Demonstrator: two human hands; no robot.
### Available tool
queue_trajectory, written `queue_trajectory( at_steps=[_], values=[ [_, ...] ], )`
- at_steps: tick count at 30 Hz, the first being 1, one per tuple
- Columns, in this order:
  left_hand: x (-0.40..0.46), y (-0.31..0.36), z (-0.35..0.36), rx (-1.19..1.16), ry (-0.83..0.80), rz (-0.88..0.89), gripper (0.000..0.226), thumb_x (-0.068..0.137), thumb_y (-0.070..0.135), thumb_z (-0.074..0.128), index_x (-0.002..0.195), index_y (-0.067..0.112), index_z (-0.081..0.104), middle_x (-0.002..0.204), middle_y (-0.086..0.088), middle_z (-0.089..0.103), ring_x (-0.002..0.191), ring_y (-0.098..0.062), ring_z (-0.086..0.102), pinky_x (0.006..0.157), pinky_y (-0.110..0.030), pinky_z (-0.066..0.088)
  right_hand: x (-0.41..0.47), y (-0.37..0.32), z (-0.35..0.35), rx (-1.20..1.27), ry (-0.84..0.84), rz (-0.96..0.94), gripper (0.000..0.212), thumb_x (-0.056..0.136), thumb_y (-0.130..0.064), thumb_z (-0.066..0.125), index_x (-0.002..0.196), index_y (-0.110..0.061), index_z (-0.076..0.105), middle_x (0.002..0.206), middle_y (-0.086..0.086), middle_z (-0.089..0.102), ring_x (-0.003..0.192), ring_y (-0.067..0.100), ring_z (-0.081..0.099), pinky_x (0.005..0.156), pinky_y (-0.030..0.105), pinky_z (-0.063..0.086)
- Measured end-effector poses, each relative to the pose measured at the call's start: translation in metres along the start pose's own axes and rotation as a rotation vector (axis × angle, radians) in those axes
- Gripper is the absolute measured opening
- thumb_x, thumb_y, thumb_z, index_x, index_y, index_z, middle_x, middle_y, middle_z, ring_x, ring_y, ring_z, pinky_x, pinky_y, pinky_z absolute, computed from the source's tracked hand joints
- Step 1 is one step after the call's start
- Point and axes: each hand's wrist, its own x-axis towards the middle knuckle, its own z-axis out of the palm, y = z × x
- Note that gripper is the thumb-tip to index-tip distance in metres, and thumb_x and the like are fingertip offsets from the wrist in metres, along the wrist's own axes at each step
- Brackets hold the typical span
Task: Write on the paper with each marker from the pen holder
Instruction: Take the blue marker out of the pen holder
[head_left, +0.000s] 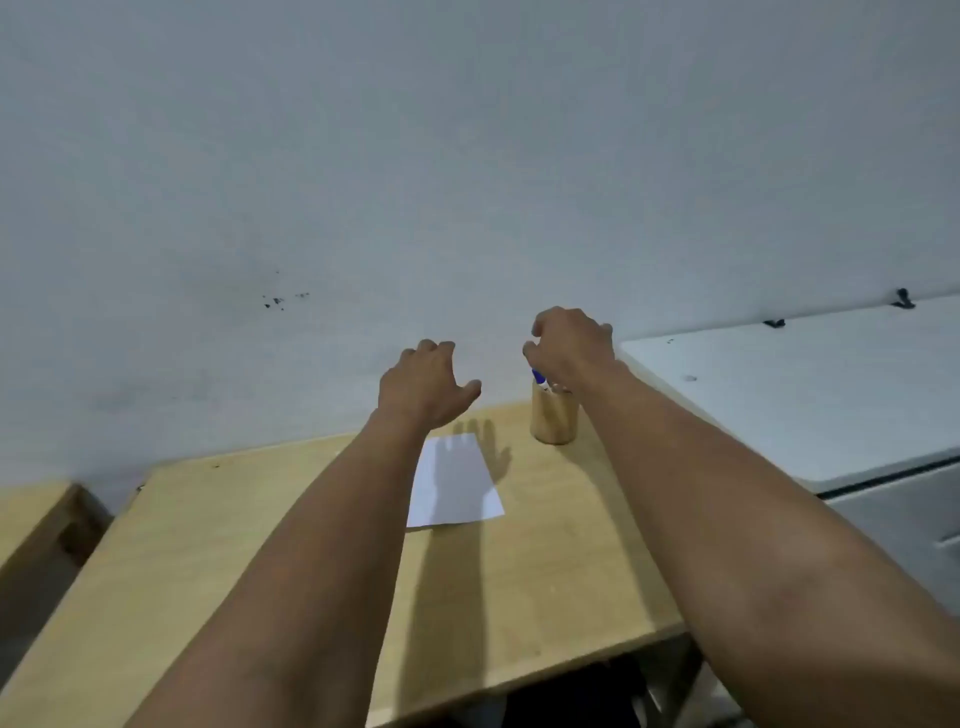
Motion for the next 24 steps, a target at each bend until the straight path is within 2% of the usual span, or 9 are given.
queue_trajectory(
  at_steps=[3,5,7,9,12,15,17,19,24],
  values=[
    [0.024,0.01,0.036,-0.085,-0.128,-0.016,0.082,0.085,0.056,0.062,0.155,0.02,0.036,0.152,-0.004,0.047,0.137,-0.027,0.047,0.098,-0.046,0.047,0.016,0.019,0.023,-0.134,-0.04,0.07,0.017,0.09,-0.034,0.065,0.098,-0.02,0.065,0.093,-0.001,0.067,0.102,0.03,0.064,0.101,0.05,0.034],
    [0.036,0.019,0.063,-0.156,-0.225,-0.024,0.09,0.084,0.057,0.066,0.158,0.021,0.03,0.157,-0.003,0.043,0.141,-0.025,0.045,0.103,-0.044,0.045,0.026,0.029,0.039,-0.185,-0.102,0.13,0.029,0.086,-0.042,0.069,0.078,-0.022,0.051,0.079,-0.004,0.058,0.092,0.029,0.062,0.105,0.055,0.032],
    [0.05,0.028,0.088,-0.243,-0.284,-0.037,0.099,0.082,0.056,0.071,0.161,0.022,0.024,0.161,-0.003,0.039,0.145,-0.025,0.042,0.107,-0.042,0.042,0.04,0.036,0.051,-0.163,-0.159,0.137,0.039,0.082,-0.047,0.072,0.071,-0.023,0.043,0.071,-0.005,0.055,0.081,0.027,0.061,0.103,0.054,0.034],
    [0.06,0.037,0.11,-0.347,-0.325,-0.055,0.107,0.079,0.052,0.077,0.163,0.021,0.019,0.162,-0.003,0.038,0.147,-0.024,0.04,0.107,-0.039,0.041,0.052,0.041,0.061,-0.136,-0.19,0.129,0.037,0.081,-0.045,0.074,0.071,-0.022,0.047,0.068,-0.005,0.055,0.075,0.026,0.062,0.101,0.051,0.037],
    [0.072,0.05,0.139,-0.583,-0.361,-0.103,0.111,0.075,0.042,0.084,0.163,0.021,0.019,0.161,-0.001,0.041,0.146,-0.023,0.041,0.102,-0.03,0.04,0.065,0.045,0.072,-0.108,-0.181,0.116,0.017,0.086,-0.035,0.071,0.083,-0.021,0.063,0.073,-0.004,0.061,0.078,0.027,0.065,0.104,0.05,0.039],
    [0.08,0.058,0.163,-0.77,-0.339,-0.122,0.086,0.072,0.035,0.086,0.147,0.028,0.044,0.136,0.006,0.063,0.128,-0.02,0.058,0.088,-0.024,0.046,0.072,0.047,0.076,-0.084,-0.194,0.127,0.019,0.086,-0.036,0.069,0.097,-0.02,0.069,0.086,-0.002,0.07,0.083,0.027,0.066,0.103,0.05,0.038],
    [0.081,0.06,0.173,-0.813,-0.307,-0.119,0.069,0.07,0.033,0.087,0.131,0.026,0.054,0.119,0.009,0.069,0.113,-0.018,0.065,0.086,-0.029,0.053,0.074,0.048,0.078,-0.066,-0.197,0.131,0.021,0.085,-0.036,0.069,0.097,-0.019,0.07,0.086,-0.002,0.072,0.084,0.025,0.069,0.099,0.049,0.037],
    [0.079,0.061,0.176,-0.847,-0.294,-0.13,0.067,0.069,0.035,0.089,0.126,0.025,0.056,0.115,0.01,0.069,0.106,-0.015,0.066,0.088,-0.033,0.056,0.073,0.049,0.079,-0.061,-0.189,0.134,0.02,0.084,-0.034,0.069,0.097,-0.019,0.069,0.084,-0.002,0.07,0.086,0.026,0.069,0.097,0.048,0.038],
    [0.077,0.062,0.172,-0.859,-0.289,-0.147,0.07,0.069,0.032,0.09,0.13,0.024,0.054,0.111,0.01,0.068,0.107,-0.019,0.068,0.088,-0.038,0.058,0.068,0.053,0.067,-0.041,-0.162,0.142,0.016,0.081,-0.029,0.07,0.087,-0.016,0.065,0.074,-0.002,0.061,0.079,0.027,0.063,0.095,0.044,0.04]
  ],
)
